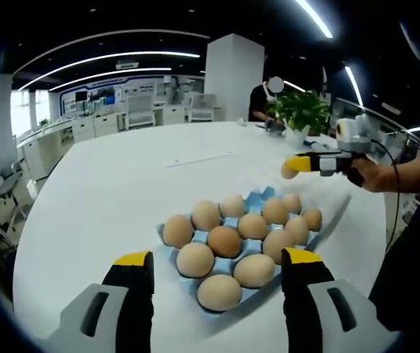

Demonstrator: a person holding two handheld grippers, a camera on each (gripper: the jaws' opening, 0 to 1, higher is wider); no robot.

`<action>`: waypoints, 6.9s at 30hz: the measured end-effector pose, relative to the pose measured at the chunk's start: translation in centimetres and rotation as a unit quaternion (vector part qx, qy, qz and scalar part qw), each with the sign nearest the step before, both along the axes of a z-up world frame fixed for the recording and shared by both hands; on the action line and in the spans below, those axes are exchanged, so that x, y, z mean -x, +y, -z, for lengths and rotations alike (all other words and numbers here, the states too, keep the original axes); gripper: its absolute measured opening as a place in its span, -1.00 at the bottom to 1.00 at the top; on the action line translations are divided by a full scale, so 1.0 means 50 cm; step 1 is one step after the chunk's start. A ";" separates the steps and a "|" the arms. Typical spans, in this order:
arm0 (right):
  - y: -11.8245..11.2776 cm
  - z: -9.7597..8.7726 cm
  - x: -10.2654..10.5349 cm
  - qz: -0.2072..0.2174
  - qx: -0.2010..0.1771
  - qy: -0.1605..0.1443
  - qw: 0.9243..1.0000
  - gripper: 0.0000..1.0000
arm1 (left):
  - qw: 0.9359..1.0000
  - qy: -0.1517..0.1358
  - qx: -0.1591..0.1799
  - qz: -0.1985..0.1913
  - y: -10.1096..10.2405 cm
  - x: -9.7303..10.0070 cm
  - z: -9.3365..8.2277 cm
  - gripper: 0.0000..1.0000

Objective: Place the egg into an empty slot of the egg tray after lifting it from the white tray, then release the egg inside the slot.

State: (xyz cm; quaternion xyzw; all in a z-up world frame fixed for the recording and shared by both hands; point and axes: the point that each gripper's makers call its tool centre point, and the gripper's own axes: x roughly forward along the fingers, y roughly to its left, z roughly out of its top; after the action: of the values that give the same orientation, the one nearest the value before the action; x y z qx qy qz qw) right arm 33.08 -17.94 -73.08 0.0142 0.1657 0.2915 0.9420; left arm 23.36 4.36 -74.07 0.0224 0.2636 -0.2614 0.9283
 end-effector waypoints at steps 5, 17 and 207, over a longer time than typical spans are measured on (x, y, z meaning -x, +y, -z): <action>0.042 0.002 -0.001 -0.029 0.001 0.001 1.000 -0.52 | 1.000 0.001 0.001 0.001 0.000 0.000 0.000 0.43; 0.137 0.023 0.002 -0.089 0.006 0.008 0.996 -0.52 | 1.000 -0.001 -0.002 0.004 0.000 -0.003 -0.002 0.43; -0.075 -0.033 0.001 0.021 -0.004 -0.004 1.000 -0.51 | 1.000 -0.006 -0.008 0.002 -0.005 -0.004 -0.012 0.41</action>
State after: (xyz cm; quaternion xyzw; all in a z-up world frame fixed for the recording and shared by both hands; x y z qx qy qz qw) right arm 33.02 -21.69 -71.45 0.0203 0.1606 0.2720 0.9486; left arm 23.54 4.13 -73.45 0.0319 0.2596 -0.2609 0.9293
